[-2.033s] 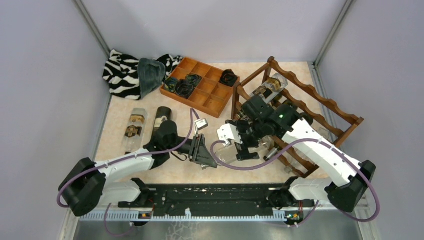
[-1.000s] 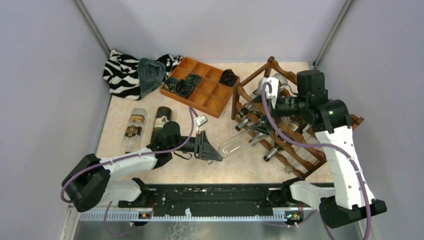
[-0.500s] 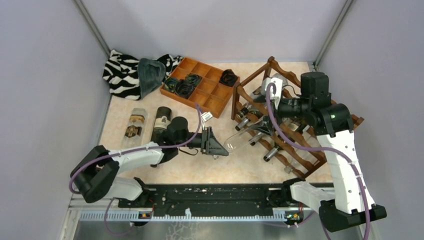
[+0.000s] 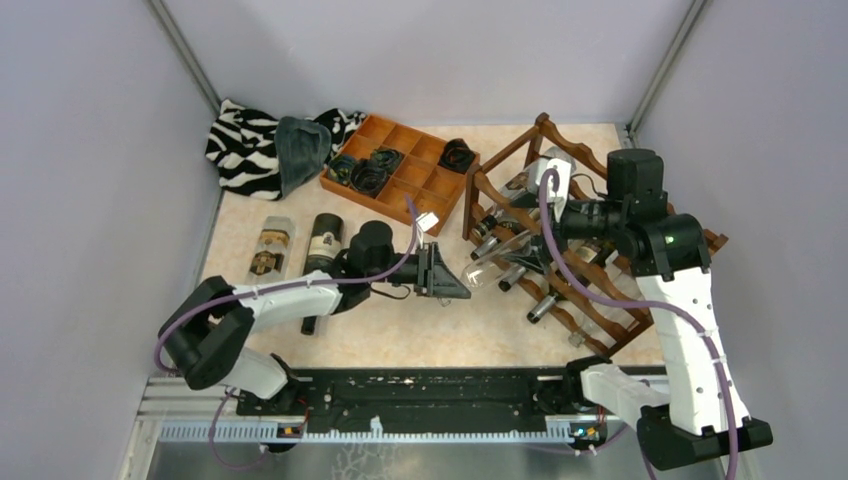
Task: Put the wine bottle on the wine rack
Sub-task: Place the wine bottle in the wine rack.
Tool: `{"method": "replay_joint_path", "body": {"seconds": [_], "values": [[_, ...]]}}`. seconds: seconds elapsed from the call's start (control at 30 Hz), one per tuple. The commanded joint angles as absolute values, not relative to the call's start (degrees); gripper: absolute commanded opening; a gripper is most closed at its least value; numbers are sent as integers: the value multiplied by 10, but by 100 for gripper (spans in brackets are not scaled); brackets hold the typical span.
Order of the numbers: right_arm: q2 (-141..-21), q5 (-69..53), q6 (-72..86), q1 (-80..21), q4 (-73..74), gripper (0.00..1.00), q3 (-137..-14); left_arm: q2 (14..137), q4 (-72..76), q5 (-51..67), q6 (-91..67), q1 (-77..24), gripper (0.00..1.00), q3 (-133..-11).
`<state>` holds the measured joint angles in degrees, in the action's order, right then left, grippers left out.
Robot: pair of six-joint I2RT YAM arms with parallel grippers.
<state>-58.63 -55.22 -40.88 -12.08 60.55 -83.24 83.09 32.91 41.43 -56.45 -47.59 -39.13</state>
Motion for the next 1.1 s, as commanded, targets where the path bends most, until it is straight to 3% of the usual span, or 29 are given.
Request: {"method": "replay_joint_path", "body": {"seconds": [0.0,1.07], "values": [[-571,-576,-406,-111,585,98,-837,843,354,395,-523,-482,0,-438],[-567,-577,-404,-97,576,98,-824,1000,419,226,-454,-541,0,-582]]}}
